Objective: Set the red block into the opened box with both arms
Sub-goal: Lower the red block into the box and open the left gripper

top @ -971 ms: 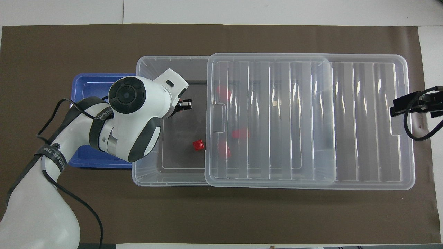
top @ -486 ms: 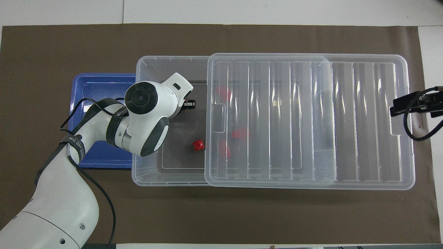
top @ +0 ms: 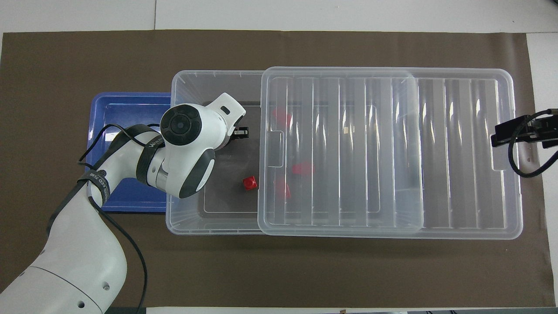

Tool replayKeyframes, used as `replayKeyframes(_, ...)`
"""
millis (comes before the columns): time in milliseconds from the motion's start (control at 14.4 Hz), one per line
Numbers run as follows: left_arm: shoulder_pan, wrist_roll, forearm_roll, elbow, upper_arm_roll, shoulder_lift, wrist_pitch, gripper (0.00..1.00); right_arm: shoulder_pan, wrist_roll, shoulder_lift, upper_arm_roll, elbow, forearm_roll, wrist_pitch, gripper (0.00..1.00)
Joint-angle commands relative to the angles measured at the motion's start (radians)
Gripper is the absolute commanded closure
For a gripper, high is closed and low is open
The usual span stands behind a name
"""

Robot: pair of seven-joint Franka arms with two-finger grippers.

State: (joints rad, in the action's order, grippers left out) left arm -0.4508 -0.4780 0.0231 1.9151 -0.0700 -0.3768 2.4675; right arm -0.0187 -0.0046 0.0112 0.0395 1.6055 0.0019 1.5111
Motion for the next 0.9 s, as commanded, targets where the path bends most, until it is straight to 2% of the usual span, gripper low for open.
replayKeyframes(0, -0.016, -0.028, 0.026, 0.012, 0.010, 0.013, 0.014, 0.00, -0.009, 0.000, 0.024, -0.006, 0.031, -0.010, 0.018, 0.00)
replayKeyframes(208, -0.016, -0.028, 0.024, 0.012, 0.009, 0.064, -0.022, 0.00, -0.020, 0.000, 0.024, -0.007, 0.031, -0.010, 0.018, 0.00)
replayKeyframes(833, -0.003, -0.007, 0.024, -0.011, 0.016, 0.341, -0.384, 0.00, -0.035, -0.006, 0.027, -0.007, 0.037, -0.008, 0.018, 0.00)
